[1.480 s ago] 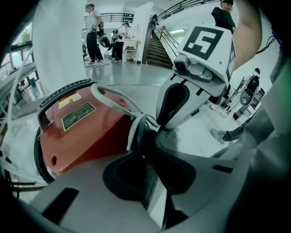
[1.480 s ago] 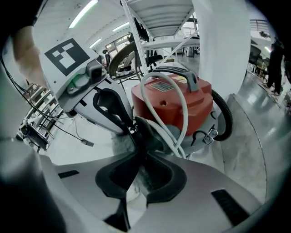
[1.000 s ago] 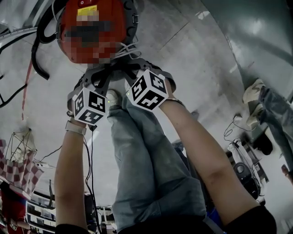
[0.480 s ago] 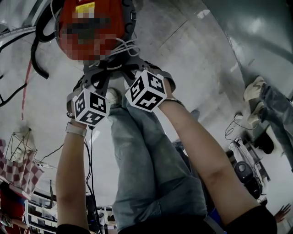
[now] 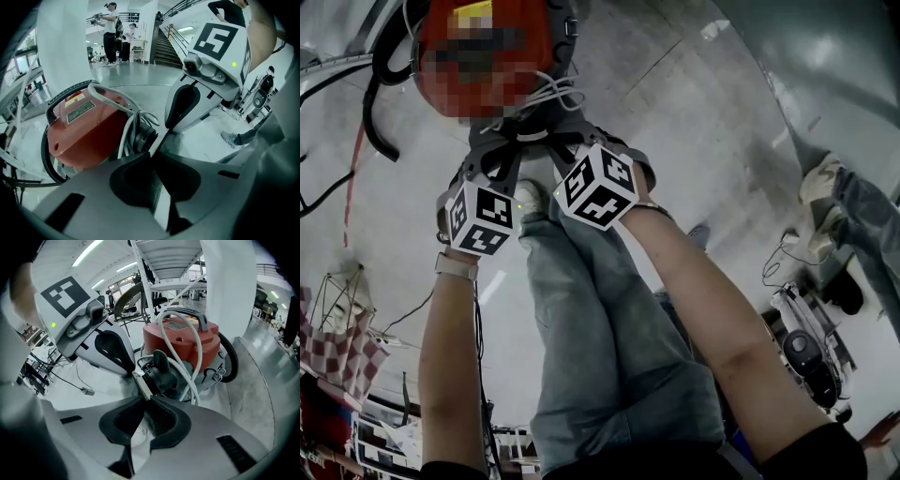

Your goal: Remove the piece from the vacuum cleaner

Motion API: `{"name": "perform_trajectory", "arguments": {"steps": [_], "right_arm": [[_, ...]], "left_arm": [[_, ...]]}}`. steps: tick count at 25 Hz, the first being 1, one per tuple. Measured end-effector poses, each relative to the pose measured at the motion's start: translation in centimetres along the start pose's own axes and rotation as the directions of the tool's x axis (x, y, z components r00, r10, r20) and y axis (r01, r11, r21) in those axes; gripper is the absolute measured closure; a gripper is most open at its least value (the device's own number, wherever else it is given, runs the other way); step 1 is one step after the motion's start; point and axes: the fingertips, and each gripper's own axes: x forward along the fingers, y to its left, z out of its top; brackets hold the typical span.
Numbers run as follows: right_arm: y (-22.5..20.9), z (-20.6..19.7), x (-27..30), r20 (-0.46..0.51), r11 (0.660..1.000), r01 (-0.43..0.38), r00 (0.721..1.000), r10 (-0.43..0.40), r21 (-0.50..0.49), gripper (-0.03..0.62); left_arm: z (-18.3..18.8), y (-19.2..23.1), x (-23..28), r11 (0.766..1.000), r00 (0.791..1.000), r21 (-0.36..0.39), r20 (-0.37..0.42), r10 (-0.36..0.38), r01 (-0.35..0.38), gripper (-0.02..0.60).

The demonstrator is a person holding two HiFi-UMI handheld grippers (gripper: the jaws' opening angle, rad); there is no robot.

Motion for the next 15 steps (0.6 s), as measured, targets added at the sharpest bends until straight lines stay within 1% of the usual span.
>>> {"name": "perform_trajectory", "arguments": {"steps": [8, 13, 15], "right_arm": [[0.6, -0.4, 0.0, 0.002, 1.000, 0.007, 1.000, -0.007, -0.002, 0.530], [0.8, -0.7, 0.0, 0.009, 1.000, 0.008, 1.000, -0.008, 0.004, 0.528], [0.8, -0.8, -0.1, 0.009, 1.000, 0.012, 1.000, -0.012, 0.002, 0.528]], "left_arm": [[-0.5, -0.6, -0.1, 1.000, 1.000, -0.026, -0.007, -0.005, 0.005, 0.531], [-0.7, -1.0, 0.0, 1.000, 1.000, -0.016, -0.018, -0.007, 0.006, 0.531], [-0.7, -1.2, -0.1, 0.999, 1.000, -0.032, -0.017, -0.004, 0.004, 0.531]]}}
